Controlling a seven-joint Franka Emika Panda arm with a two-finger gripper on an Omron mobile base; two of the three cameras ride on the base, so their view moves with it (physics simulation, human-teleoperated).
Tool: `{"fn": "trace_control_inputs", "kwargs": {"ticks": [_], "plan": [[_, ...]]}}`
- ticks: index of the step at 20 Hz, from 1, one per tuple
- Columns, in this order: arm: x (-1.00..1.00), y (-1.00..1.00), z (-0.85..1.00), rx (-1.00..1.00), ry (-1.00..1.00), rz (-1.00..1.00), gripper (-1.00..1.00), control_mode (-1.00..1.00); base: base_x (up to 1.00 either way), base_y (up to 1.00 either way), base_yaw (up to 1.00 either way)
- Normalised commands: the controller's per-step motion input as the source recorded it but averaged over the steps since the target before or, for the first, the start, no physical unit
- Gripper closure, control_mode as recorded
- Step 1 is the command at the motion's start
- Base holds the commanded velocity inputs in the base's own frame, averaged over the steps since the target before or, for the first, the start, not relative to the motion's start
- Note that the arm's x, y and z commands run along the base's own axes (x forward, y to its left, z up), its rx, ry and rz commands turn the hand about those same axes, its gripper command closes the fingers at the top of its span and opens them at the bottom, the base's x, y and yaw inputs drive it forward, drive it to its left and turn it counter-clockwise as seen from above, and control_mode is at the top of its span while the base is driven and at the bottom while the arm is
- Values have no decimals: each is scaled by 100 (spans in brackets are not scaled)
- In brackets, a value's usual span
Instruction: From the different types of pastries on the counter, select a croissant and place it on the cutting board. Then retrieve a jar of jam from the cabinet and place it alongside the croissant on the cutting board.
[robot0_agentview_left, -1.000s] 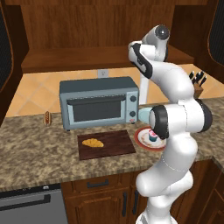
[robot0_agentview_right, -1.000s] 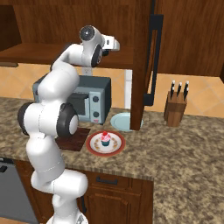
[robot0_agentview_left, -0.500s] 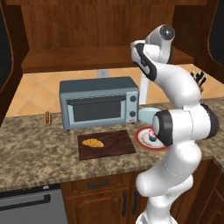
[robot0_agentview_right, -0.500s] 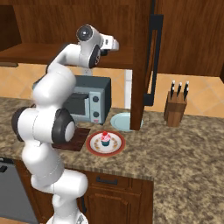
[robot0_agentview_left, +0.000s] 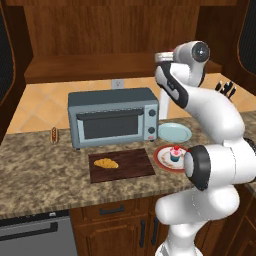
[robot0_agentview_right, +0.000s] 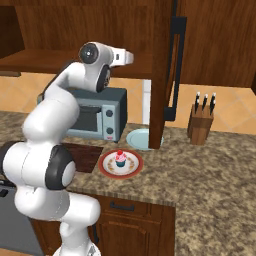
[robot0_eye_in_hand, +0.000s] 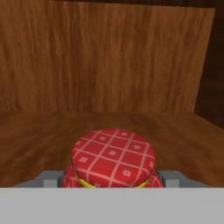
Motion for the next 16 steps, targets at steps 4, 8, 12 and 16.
{"fn": "trace_control_inputs", "kwargs": {"ticks": [4, 8, 12, 16], "plan": [[-82, 0, 0, 0, -10, -5, 100, -100, 0, 0, 0], [-92, 0, 0, 0, -3, -2, 100, -100, 0, 0, 0], [-100, 0, 0, 0, -1, -1, 100, -100, 0, 0, 0], [-100, 3, -2, 0, -1, 0, 100, -100, 0, 0, 0]]}}
